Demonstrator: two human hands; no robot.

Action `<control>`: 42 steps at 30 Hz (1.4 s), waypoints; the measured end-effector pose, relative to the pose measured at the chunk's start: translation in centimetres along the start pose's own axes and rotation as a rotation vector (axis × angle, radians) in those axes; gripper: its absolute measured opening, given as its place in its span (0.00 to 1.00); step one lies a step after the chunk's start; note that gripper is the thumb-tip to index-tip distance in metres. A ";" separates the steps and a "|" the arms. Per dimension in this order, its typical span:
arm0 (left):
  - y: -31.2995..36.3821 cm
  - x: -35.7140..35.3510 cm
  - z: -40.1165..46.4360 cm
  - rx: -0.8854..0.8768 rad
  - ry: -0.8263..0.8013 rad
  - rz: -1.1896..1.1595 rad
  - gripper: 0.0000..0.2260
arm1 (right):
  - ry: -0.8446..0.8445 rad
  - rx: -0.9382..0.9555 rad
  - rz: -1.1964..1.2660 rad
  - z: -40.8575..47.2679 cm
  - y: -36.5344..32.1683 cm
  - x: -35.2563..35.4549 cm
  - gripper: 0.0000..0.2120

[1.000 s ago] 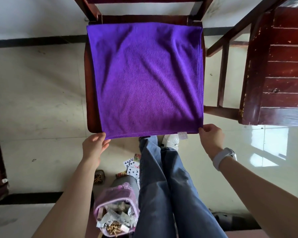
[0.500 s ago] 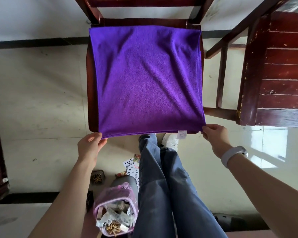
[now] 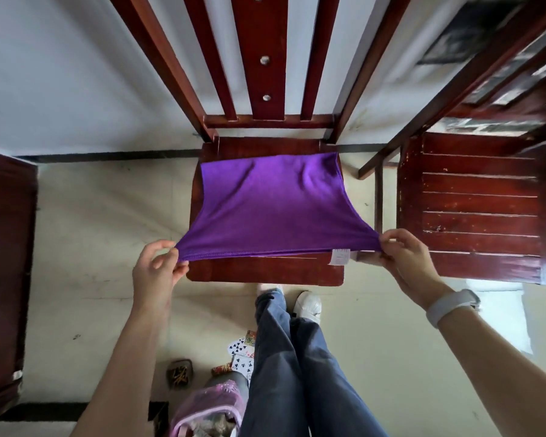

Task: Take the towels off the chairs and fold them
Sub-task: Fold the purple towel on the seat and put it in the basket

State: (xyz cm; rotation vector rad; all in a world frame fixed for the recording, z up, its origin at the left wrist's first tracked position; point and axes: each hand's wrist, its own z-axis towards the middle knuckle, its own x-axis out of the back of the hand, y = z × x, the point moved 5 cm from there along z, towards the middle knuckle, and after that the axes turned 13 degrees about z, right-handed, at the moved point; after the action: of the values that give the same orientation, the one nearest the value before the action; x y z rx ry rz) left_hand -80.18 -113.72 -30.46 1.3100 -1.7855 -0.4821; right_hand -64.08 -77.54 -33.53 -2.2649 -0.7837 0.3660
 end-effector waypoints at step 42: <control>6.6 4.4 -13.9 -0.560 0.258 0.397 0.10 | -0.089 0.751 -0.617 -15.3 -9.6 3.9 0.08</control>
State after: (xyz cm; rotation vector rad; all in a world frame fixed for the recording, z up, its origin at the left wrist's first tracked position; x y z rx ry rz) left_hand -73.20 -112.92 -16.02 0.5837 -1.4936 -0.5119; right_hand -58.16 -77.66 -16.07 -1.2476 -1.1125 0.3804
